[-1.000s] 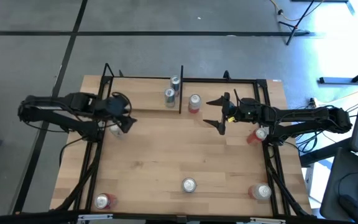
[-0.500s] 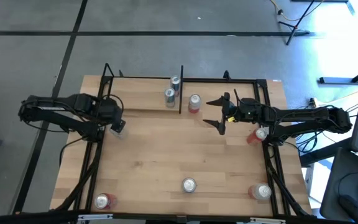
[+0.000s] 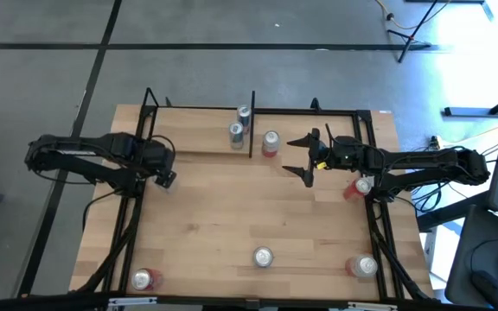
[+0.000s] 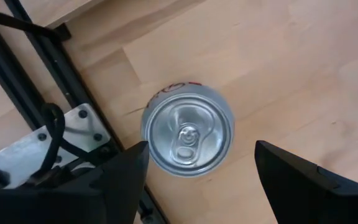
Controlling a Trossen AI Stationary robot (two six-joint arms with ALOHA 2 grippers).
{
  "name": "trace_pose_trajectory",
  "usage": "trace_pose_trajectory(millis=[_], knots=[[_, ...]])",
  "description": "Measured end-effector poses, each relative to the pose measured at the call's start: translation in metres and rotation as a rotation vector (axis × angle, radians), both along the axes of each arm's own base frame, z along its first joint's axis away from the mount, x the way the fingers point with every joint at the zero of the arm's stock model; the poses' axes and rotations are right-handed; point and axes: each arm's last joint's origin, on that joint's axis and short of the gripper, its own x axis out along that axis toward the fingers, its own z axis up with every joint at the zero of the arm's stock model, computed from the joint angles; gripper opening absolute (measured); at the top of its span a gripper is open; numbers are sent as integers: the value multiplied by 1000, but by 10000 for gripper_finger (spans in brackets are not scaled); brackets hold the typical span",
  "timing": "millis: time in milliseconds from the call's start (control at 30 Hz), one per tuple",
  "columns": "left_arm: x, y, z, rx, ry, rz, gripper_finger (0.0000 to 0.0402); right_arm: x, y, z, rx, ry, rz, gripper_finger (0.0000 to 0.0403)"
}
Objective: Place canned beverage on shelf
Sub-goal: Put the top red and silver soda can on the shelf
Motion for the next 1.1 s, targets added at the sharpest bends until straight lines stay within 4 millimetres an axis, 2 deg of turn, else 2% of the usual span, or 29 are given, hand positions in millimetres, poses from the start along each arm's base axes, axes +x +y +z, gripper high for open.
trace_pose_trajectory(millis=[433,700,833,1100], knots=[[1,3,-1,-5,10,1,277,0,0,0,0,1,0,386],[-1,2,-26,-49,68,-35,277,0,0,-1,1,7,1,386],[6,2,-24,-37,-2,-60,277,0,0,0,0,0,1,386],[10,4,-25,28,5,-94,277,0,0,0,0,2,1,386]])
